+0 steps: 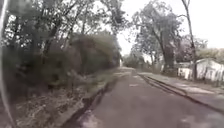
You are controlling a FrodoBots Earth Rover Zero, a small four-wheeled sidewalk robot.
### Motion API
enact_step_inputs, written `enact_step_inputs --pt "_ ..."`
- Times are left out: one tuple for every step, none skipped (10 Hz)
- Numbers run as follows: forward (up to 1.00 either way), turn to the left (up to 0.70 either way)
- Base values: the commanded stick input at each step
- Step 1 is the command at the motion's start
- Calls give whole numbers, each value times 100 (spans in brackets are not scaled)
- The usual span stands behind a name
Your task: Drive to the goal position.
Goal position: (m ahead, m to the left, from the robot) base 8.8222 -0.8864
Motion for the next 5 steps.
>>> enact_step_inputs --pt "70 0" --pt "70 0" --pt "70 0" --pt "70 0" --pt "70 0"
